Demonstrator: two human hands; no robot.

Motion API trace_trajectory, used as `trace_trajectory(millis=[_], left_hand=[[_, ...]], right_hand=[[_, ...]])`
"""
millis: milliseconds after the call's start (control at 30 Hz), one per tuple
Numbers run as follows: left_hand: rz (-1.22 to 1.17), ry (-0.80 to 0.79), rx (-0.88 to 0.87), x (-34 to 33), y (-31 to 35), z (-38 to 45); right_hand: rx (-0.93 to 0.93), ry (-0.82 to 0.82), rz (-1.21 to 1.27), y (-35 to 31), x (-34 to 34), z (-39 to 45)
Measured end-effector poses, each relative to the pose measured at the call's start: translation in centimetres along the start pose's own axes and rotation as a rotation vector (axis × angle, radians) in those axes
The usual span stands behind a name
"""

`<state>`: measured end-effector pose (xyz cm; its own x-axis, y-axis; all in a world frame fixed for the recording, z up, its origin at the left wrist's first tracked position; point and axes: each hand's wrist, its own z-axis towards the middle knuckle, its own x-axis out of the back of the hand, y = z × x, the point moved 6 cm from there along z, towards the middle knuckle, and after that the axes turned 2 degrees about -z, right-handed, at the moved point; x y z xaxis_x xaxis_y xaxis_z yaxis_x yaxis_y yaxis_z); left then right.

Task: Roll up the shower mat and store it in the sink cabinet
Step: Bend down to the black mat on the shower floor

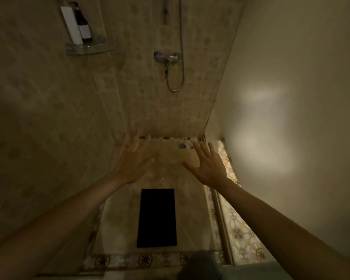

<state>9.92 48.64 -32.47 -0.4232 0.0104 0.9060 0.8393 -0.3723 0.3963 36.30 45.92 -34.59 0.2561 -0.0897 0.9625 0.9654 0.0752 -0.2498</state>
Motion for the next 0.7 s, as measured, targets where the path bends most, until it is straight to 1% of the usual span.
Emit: trace_trajectory(millis=[67,233,333,433,500,600,700], left_hand=[[0.017,-0.013,0.032,-1.0,-1.1,2.4],[0.164,-0.059,0.071,-4.6,-3.9,8.9],[0.136,-0.081,0.119,-7.2,-5.3,13.5],[0.088,-0.013,0.177,-9.0,-5.8,17.8],[0.067,-0.012,0.243,-10.2,-6.1,20.4],[0.095,-0.070,0.393,-12.3,-7.1,24.0],[0.139,-0.097,0.452,-13.3,-7.4,27.0]], right_hand=[[-0.031,-0.024,-0.017,1.4,-1.0,2.5],[-0.087,-0.194,-0.041,5.8,-5.5,9.5],[-0.064,-0.270,-0.047,8.8,-7.7,14.4],[-0.031,-0.317,-0.046,12.1,-8.9,19.1],[0.005,-0.363,-0.049,14.3,-9.1,21.7],[0.029,-0.397,-0.048,17.5,-8.7,26.3],[0.027,-0.403,-0.034,19.4,-8.2,30.1]])
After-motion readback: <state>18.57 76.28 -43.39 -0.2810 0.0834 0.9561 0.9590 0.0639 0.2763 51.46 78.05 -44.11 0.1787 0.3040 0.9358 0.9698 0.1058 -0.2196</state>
